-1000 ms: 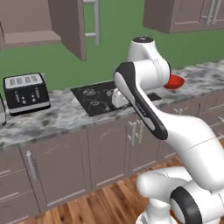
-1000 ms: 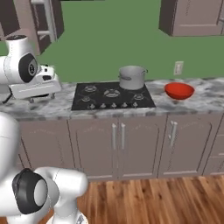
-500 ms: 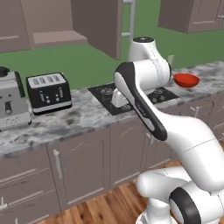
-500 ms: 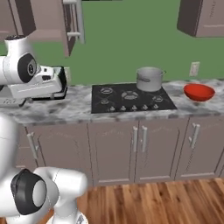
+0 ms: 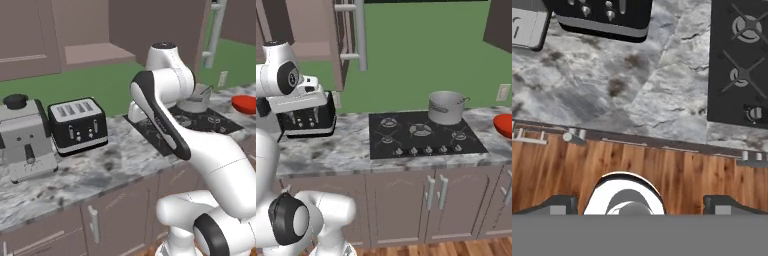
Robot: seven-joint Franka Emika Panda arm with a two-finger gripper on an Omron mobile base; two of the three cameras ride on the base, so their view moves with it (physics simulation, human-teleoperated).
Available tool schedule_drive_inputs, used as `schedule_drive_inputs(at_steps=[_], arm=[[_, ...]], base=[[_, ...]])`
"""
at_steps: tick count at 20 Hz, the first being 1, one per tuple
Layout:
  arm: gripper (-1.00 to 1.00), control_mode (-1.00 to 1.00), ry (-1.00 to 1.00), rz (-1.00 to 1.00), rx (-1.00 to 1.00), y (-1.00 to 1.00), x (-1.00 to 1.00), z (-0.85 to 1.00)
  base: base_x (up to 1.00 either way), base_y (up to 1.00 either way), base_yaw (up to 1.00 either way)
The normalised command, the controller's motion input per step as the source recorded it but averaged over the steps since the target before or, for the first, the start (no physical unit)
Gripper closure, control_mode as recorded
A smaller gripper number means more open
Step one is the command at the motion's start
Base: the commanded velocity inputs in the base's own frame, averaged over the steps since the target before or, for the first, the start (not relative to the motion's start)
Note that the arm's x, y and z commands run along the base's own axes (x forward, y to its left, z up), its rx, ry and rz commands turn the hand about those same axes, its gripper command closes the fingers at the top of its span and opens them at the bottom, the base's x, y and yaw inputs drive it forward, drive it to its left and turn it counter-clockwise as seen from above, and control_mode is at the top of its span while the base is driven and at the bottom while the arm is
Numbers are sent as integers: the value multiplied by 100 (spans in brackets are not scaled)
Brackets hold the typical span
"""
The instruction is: Open the cabinet and move the ladle to the pot. Then close the cabinet.
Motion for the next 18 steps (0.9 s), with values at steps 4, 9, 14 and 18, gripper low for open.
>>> schedule_drive_inputs(at_steps=[4, 9, 14, 18], arm=[[-100, 100, 0, 0, 0, 0, 0, 0], [-100, 100, 0, 0, 0, 0, 0, 0], [-100, -100, -1, 4, 0, 12, -11, 6], [-100, -100, -21, 1, 1, 1, -79, 55]], base=[[68, 36, 0], [67, 32, 8], [14, 17, 4], [0, 0, 0]])
